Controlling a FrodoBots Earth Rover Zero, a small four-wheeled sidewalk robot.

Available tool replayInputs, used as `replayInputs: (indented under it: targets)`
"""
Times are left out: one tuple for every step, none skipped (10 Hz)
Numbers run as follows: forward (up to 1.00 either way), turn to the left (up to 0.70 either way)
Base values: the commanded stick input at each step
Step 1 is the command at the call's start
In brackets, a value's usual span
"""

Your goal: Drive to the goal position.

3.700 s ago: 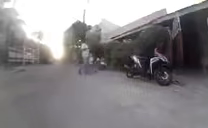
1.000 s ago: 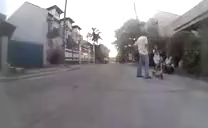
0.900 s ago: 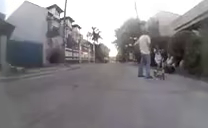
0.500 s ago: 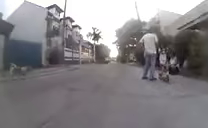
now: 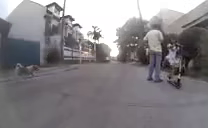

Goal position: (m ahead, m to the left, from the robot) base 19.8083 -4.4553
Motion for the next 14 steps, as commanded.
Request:
replayInputs:
  targets:
    - [0.7, 0.0]
    - [0.7, 0.0]
    - [0.7, 0.0]
    - [0.7, 0.0]
    - [0.7, 0.0]
    - [0.7, 0.0]
    - [0.7, 0.0]
    - [0.7, 0.0]
    - [0.7, 0.0]
    - [0.7, 0.0]
    - [0.7, 0.0]
    - [0.7, 0.0]
    - [0.7, 0.0]
    - [0.85, 0.0]
